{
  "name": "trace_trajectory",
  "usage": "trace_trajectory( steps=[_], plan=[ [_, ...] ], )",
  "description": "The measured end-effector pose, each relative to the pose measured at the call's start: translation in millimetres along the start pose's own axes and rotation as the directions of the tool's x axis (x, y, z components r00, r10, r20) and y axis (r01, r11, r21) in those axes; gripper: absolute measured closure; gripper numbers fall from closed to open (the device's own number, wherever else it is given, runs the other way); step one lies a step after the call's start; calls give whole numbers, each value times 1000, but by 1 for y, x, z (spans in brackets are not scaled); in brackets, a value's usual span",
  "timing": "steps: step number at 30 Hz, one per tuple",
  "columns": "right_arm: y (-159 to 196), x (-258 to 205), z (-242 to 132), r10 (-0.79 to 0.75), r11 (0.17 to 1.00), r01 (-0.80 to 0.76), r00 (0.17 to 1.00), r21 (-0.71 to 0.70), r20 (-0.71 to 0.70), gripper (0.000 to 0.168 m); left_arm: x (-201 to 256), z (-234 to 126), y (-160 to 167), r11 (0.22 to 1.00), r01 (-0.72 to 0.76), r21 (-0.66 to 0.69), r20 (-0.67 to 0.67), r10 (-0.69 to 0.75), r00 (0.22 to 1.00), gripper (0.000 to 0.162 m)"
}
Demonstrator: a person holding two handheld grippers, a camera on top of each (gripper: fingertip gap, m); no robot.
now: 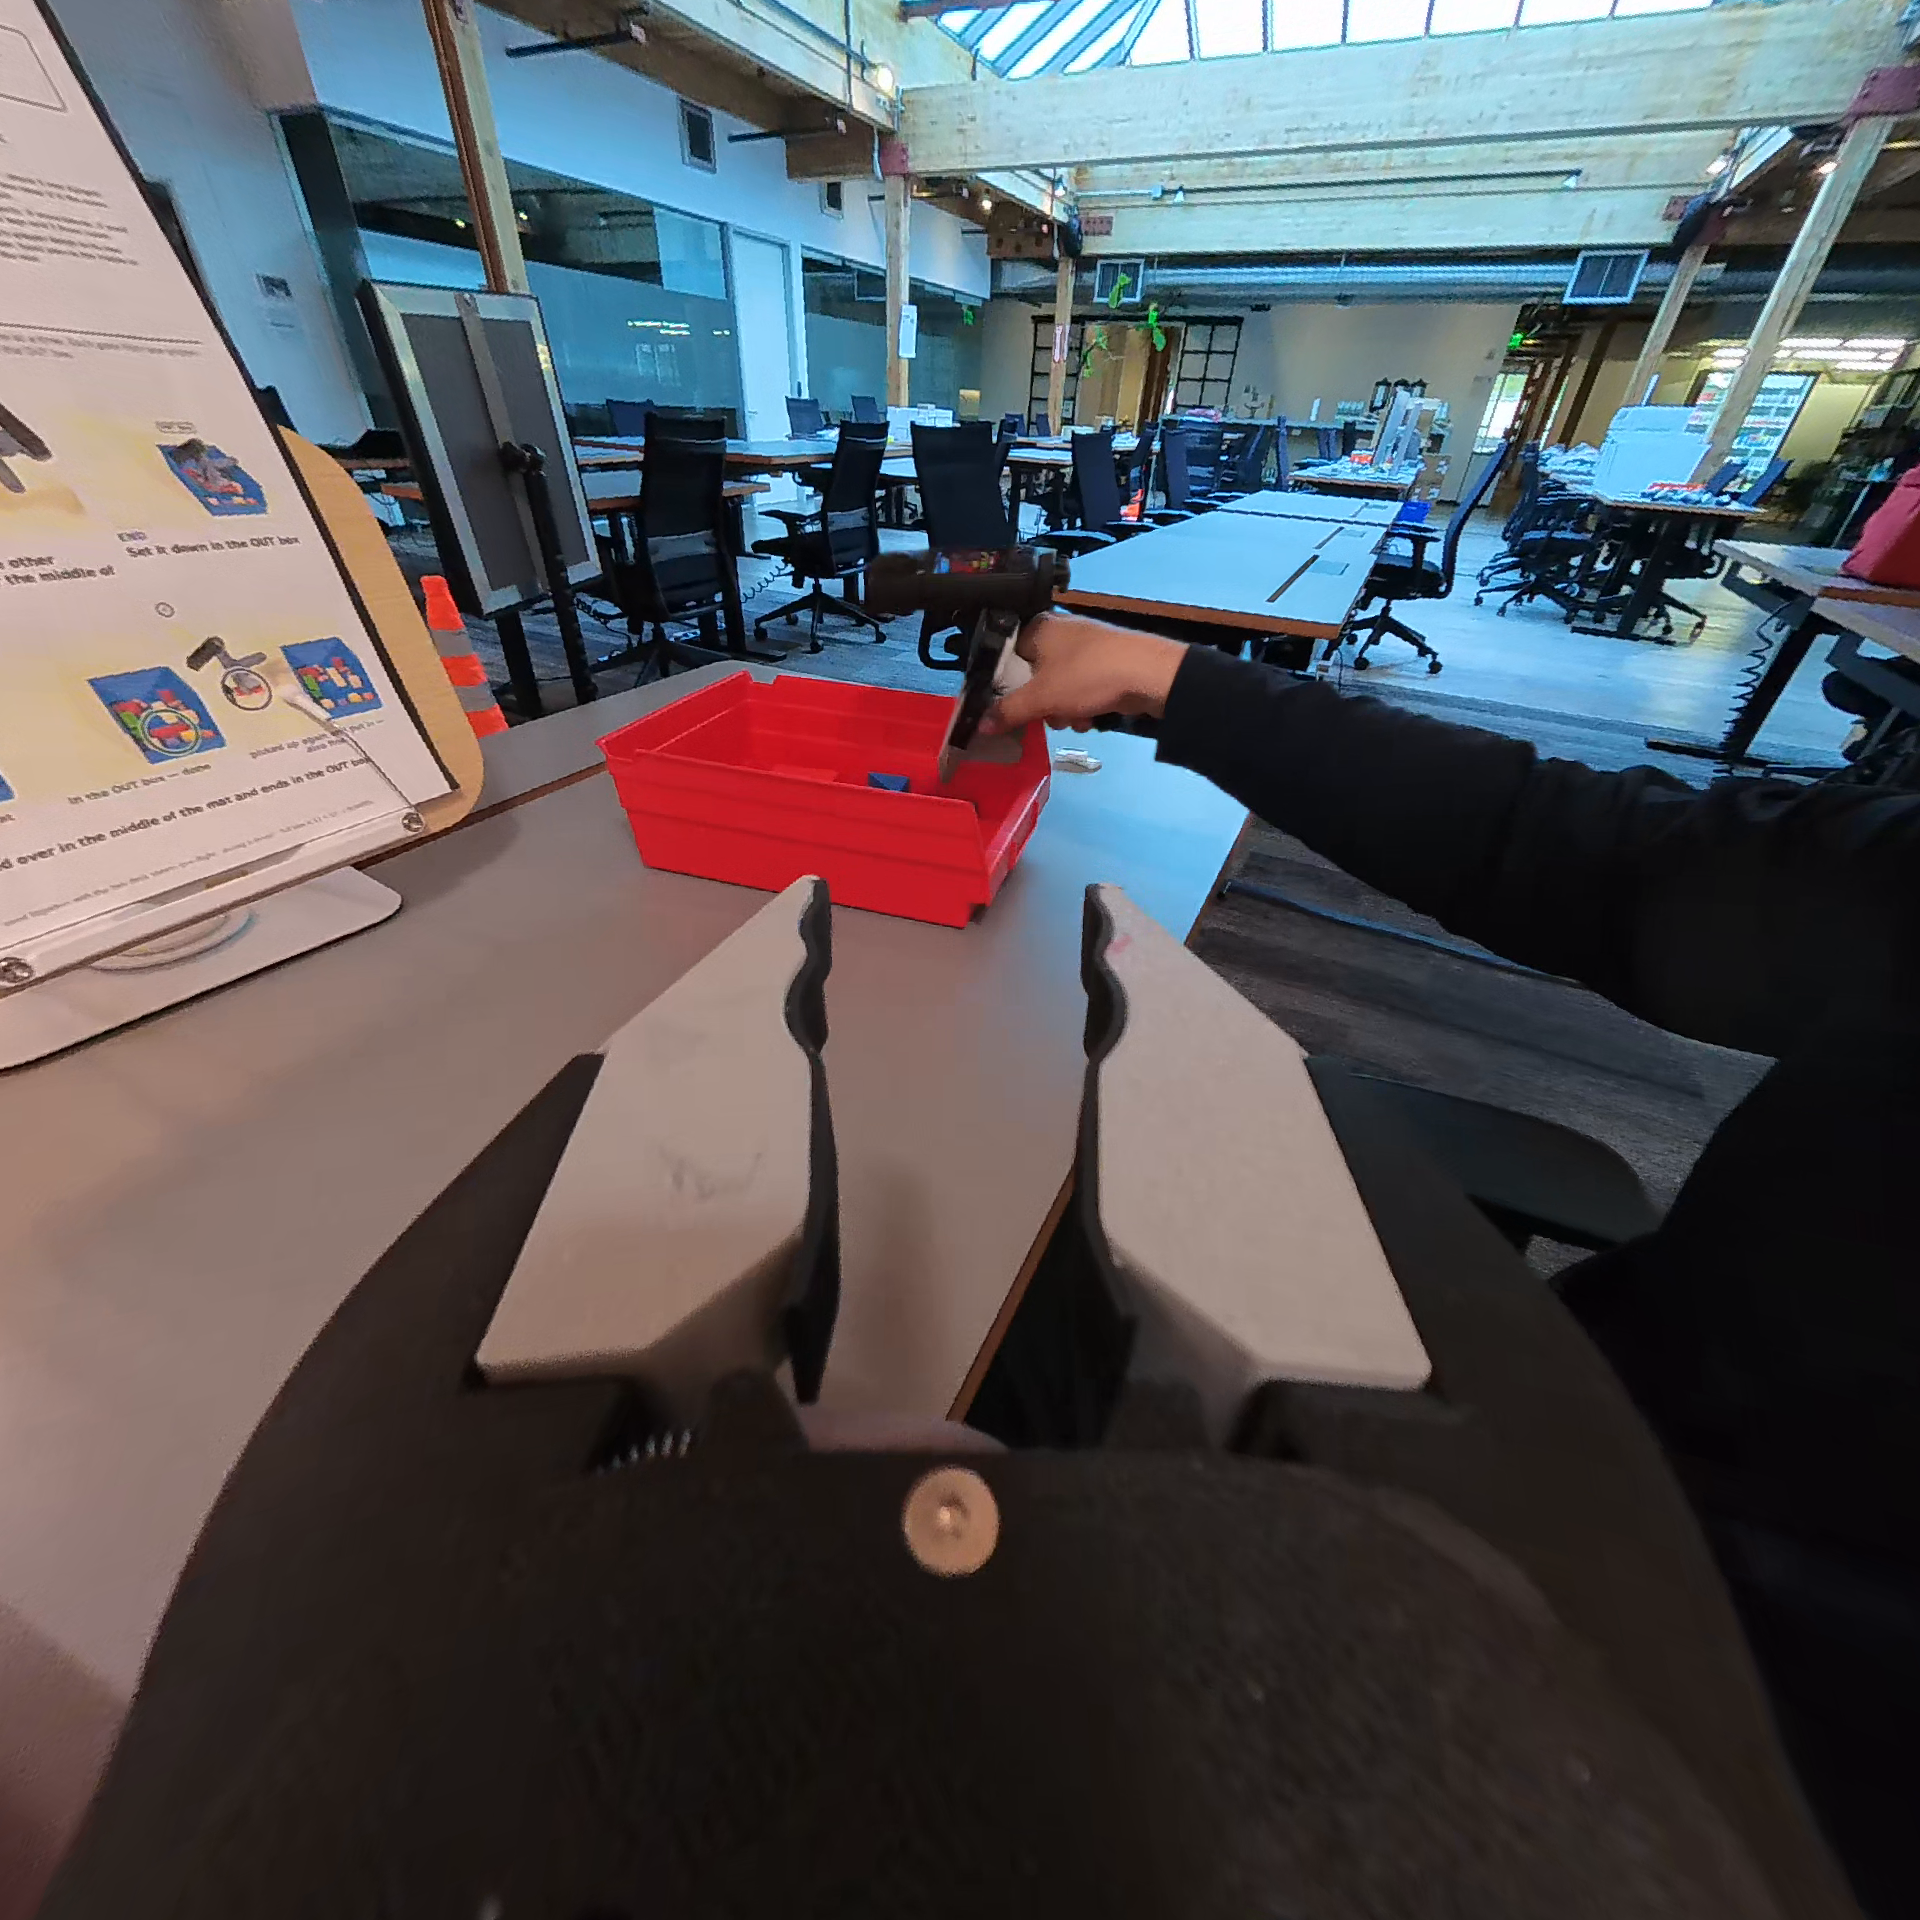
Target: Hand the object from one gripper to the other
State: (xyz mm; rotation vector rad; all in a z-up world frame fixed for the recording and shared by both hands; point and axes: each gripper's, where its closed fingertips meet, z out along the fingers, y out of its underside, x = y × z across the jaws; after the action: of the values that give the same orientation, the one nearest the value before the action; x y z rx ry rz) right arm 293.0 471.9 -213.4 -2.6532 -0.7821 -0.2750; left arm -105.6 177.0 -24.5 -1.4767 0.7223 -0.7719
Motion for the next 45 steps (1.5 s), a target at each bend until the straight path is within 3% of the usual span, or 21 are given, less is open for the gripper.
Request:
trace_trajectory(
  steps=[1,8,10,14,16,18,21,24,26,28,31,33,36,41,45],
  plan=[
    [7,-5,1,-21,999,22,1000,-34,15,168,0,0,0,1000,4,0,-2,-4,1000,116],
    [6,-32,26,-36,995,45,994,-89,101,168,4,2,1,1000,-5,-10,-12,5,1000,116],
    [-4,-49,30,-30,998,38,985,-43,171,168,4,2,3,1000,-8,-17,-11,8,1000,115],
    [-17,-55,29,-36,999,34,988,19,151,168,-3,1,14,998,38,-53,-10,-38,999,115],
    [-22,-54,17,-56,996,47,990,70,130,168,-14,0,22,996,47,-82,23,-45,999,114],
    [-35,-59,-9,-73,977,46,989,207,126,168,-34,-2,32,993,44,-110,93,-34,995,115],
    [-54,-89,-72,-112,874,-12,968,487,225,168,-65,-8,50,983,124,-137,162,-101,982,115],
    [-54,-143,-141,-275,669,-60,906,741,321,158,-90,-18,61,968,222,-116,200,-196,960,115],
    [-42,-177,-171,-355,530,-153,853,834,383,163,-104,-30,63,962,259,-91,230,-233,945,115],
    [-27,-200,-174,-403,490,-191,816,851,415,161,-120,-48,65,954,290,-71,287,-259,922,114],
    [-14,-211,-156,-431,561,-140,792,816,432,148,-157,-97,65,955,293,-56,459,-236,856,113],
    [-9,-203,-151,-406,580,-132,808,804,426,144,-191,-142,72,950,302,-85,613,-189,767,113],
    [-9,-195,-164,-415,519,-190,796,833,440,148,-246,-195,78,922,374,-101,753,-175,634,113],
    [-14,-207,-182,-468,482,-289,713,827,523,148,-319,-199,95,830,477,-291,797,-66,600,109],
    [-15,-224,-178,-502,490,-239,709,838,496,148,-365,-170,115,725,440,-531,707,92,701,109]
  ],
)
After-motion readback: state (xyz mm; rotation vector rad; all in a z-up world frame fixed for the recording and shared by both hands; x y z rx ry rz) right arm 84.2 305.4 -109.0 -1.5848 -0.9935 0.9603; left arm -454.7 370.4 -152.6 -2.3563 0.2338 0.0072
